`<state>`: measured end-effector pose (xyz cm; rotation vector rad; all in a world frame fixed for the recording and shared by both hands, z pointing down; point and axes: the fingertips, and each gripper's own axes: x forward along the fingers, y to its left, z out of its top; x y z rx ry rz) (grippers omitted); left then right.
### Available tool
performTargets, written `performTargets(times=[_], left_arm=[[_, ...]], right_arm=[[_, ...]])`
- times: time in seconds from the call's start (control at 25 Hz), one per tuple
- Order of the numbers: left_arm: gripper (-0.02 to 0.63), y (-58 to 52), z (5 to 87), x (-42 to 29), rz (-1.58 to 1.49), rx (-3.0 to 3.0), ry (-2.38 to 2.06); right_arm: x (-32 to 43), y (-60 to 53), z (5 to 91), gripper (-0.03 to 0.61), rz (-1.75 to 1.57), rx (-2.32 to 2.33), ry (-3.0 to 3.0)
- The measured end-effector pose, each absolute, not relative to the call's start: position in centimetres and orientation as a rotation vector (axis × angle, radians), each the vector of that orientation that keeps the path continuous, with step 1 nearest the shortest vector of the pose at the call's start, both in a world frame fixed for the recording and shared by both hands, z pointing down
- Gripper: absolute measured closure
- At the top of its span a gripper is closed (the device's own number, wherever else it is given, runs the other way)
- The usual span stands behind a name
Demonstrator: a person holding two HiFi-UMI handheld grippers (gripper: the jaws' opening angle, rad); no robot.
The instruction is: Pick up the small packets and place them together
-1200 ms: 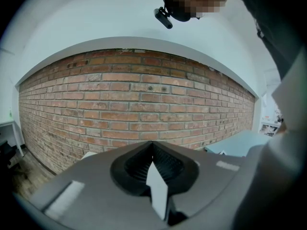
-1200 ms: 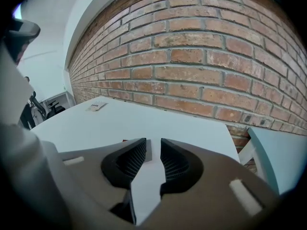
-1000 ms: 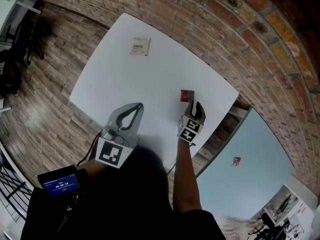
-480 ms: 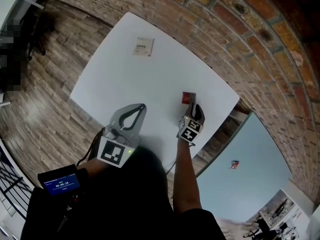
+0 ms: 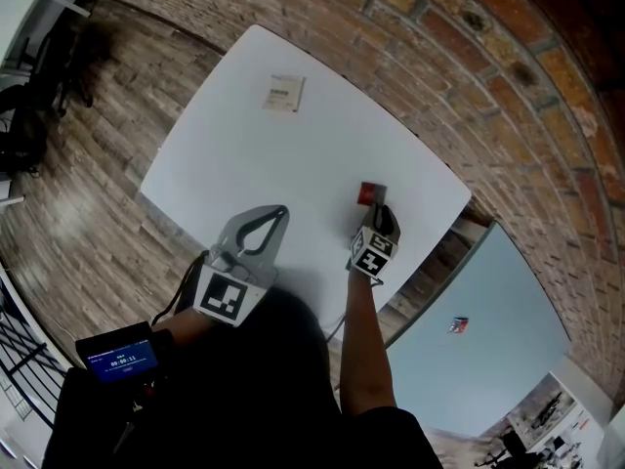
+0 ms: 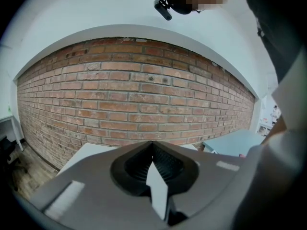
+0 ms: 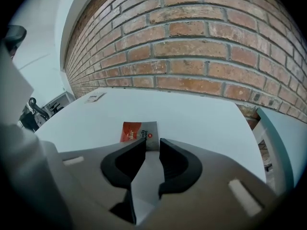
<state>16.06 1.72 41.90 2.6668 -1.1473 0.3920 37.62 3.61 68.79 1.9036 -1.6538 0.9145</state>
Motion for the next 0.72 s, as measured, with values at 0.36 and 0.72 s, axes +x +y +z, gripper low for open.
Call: performTargets(times=[0.36,0.72], left_arm=[[0.614,1.85,42.48,16.12,0.422,2.668,-1.136],[0.614,1.82,42.52,15.80,0.432,2.669,-1.142]], right_arm=[[38.03,3.47,68.48,0.525,0.933,1.953,-1.660],[38.36,3.45,67.82,0.569,0.901,1.966,-1.661]])
